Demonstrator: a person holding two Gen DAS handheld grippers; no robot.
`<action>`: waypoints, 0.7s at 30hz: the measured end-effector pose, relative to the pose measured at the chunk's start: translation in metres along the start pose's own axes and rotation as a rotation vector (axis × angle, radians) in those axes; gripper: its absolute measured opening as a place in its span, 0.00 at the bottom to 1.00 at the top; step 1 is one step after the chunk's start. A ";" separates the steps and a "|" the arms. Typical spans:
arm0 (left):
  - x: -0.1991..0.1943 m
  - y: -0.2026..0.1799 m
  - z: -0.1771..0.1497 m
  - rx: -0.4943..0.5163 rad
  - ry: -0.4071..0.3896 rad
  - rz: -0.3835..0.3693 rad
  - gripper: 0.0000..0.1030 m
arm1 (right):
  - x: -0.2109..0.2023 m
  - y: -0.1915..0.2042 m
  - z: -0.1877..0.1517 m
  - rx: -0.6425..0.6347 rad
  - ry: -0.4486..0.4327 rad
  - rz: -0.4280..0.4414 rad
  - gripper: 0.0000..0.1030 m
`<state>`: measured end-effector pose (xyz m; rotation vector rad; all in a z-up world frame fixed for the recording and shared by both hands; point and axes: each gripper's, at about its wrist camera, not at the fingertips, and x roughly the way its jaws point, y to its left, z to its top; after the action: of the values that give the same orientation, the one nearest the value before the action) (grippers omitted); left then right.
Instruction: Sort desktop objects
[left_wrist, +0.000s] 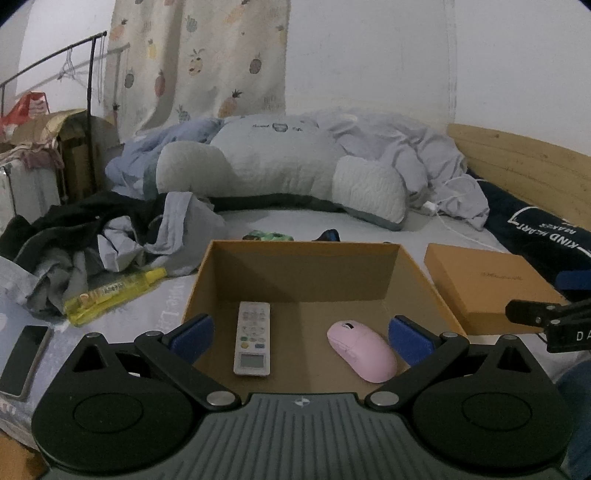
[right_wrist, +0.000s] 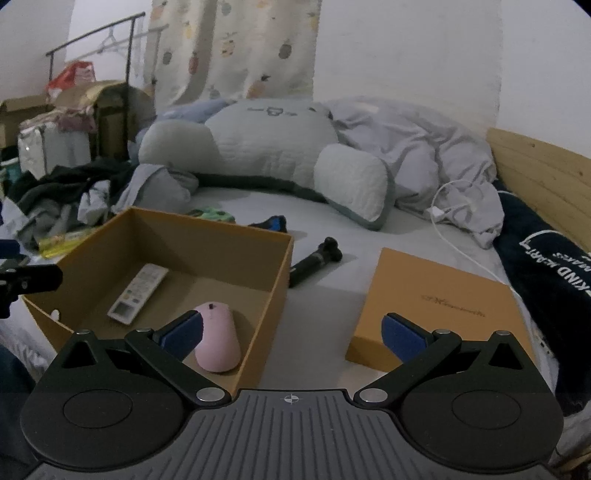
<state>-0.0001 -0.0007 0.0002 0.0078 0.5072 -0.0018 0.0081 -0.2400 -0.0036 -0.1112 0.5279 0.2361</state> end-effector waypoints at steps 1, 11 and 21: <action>0.000 -0.001 0.000 0.005 -0.006 0.003 1.00 | 0.000 0.000 0.000 -0.001 0.000 -0.001 1.00; 0.003 -0.004 0.000 -0.022 0.004 0.009 1.00 | 0.001 -0.001 -0.001 -0.009 -0.002 -0.006 1.00; 0.004 -0.009 -0.004 -0.014 0.015 0.002 1.00 | 0.001 0.004 -0.001 0.001 -0.002 -0.011 1.00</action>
<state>0.0016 -0.0095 -0.0050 -0.0049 0.5227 0.0040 0.0076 -0.2366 -0.0052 -0.1130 0.5253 0.2251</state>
